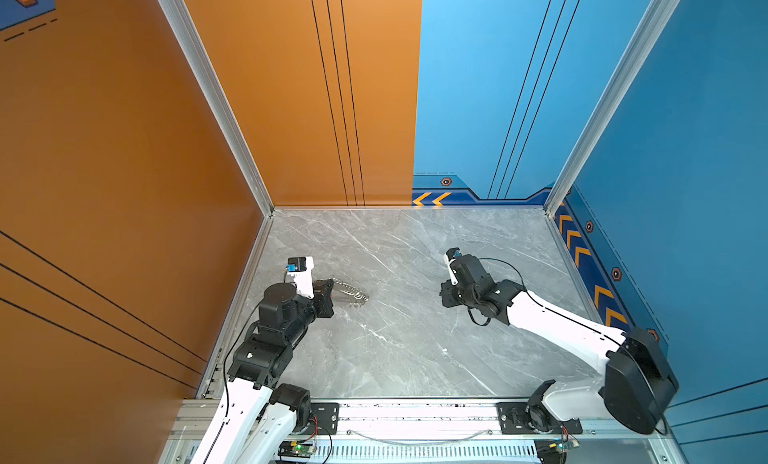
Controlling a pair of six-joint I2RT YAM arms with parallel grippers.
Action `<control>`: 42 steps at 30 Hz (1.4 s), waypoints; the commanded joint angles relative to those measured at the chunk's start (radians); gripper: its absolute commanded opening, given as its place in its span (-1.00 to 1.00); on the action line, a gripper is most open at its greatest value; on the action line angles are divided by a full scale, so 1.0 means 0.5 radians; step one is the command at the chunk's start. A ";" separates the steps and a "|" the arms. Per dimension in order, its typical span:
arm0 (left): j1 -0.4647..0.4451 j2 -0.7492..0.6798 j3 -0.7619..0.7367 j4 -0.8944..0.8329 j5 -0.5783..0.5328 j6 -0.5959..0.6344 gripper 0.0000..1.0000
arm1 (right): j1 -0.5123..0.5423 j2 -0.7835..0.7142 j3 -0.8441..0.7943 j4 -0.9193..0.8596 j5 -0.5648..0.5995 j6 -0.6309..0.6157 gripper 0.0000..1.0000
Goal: Put the keys on the keyring
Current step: 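Carry the key toward the ring coil while left gripper raises the coil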
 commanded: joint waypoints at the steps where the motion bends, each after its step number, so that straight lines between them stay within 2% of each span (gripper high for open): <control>1: -0.199 0.096 -0.009 0.275 0.087 0.039 -1.00 | 0.006 -0.222 -0.133 0.174 -0.163 -0.230 -1.00; 8: -0.750 0.493 0.051 0.586 0.148 0.338 -1.00 | 0.020 -0.492 -0.198 0.181 -0.411 -0.397 -1.00; 14: -0.973 0.790 0.045 0.857 0.341 0.545 -1.00 | 0.034 -0.702 -0.306 0.207 -0.485 -0.447 -1.00; 19: -1.110 0.998 0.041 1.043 0.477 0.736 -1.00 | 0.042 -0.782 -0.431 0.304 -0.698 -0.417 -1.00; 23: -1.174 1.105 0.032 1.143 0.549 0.872 -1.00 | 0.052 -0.772 -0.485 0.367 -0.797 -0.390 -1.00; 27: -1.185 1.164 -0.001 1.245 0.604 0.959 -1.00 | 0.119 -0.753 -0.557 0.451 -0.760 -0.377 -1.00; 36: -1.187 1.164 -0.124 1.445 0.471 1.101 -1.00 | 0.129 -0.694 -0.583 0.451 -0.687 -0.388 -1.00; 42: -1.187 1.151 -0.178 1.462 0.391 1.159 -1.00 | 0.129 -0.753 -0.584 0.430 -0.639 -0.411 -1.00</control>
